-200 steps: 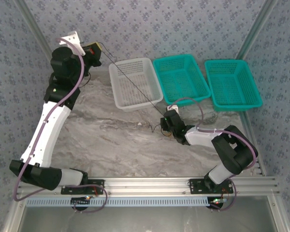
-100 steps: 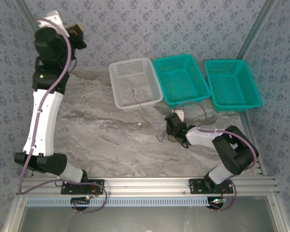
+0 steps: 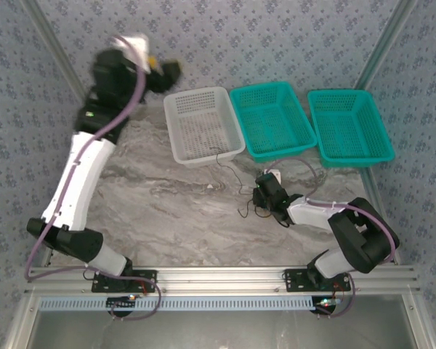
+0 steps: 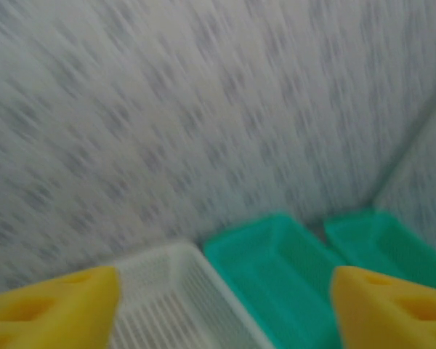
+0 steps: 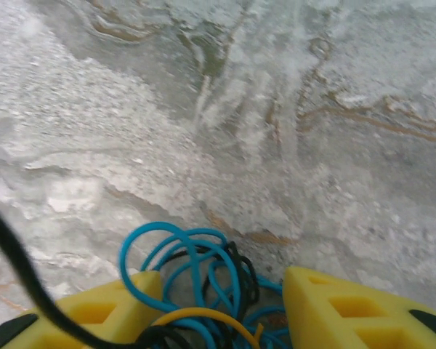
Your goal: Untangle the cables
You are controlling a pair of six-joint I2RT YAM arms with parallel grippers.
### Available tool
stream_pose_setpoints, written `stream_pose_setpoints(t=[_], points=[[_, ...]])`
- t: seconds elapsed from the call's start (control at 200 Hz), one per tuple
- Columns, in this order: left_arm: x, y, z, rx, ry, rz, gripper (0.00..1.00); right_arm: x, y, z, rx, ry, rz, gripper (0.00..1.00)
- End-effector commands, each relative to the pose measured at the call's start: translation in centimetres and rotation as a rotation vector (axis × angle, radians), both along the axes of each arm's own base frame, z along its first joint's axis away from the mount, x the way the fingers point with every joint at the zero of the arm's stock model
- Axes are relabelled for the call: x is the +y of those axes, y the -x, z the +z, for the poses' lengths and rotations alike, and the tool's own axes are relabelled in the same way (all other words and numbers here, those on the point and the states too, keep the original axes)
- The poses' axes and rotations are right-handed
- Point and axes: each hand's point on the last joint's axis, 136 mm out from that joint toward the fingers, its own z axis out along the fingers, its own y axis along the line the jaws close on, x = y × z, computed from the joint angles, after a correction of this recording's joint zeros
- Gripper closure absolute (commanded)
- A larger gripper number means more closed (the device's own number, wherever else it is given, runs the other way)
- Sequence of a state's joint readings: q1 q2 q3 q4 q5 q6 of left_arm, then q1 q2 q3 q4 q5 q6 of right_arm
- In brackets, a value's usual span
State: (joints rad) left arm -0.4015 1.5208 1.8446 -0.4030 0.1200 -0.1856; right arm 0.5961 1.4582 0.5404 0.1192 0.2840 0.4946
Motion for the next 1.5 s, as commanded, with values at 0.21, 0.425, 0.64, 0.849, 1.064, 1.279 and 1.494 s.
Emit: stream_pose_setpoints(t=[0.21,0.425,0.64,0.849,1.064,1.279,1.494], points=[[-13.1,10.6,-18.3,-0.052,-0.346,-0.679,0.01,1.3,-1.1,1.5,-0.053,-0.064,0.104,0.54],[-17.3,13.4,-22.1,0.118,-0.08,-0.795,0.01,1.2,-1.0,1.4,-0.044,-0.077,0.097,0.54],[-20.7,16.3,-26.2,0.194,-0.073,-0.788,0.01,1.4,-0.7,1.6,-0.025,-0.108,0.096,0.52],[-20.9,16.3,-28.7,0.224,-0.001,-0.725,0.01,0.4,0.2,2.4,0.07,-0.056,0.078,0.27],[-21.1,16.8,-31.3,0.182,-0.097,-0.717,0.01,-1.9,0.9,4.5,0.195,0.039,-0.033,0.21],[-22.6,16.3,-32.7,0.056,-0.174,-0.686,0.01,-0.9,0.3,6.9,0.251,-0.044,-0.078,0.19],[-23.0,14.4,-34.0,-0.027,-0.249,-0.655,0.14,-0.7,0.0,7.7,0.245,-0.062,-0.084,0.19]])
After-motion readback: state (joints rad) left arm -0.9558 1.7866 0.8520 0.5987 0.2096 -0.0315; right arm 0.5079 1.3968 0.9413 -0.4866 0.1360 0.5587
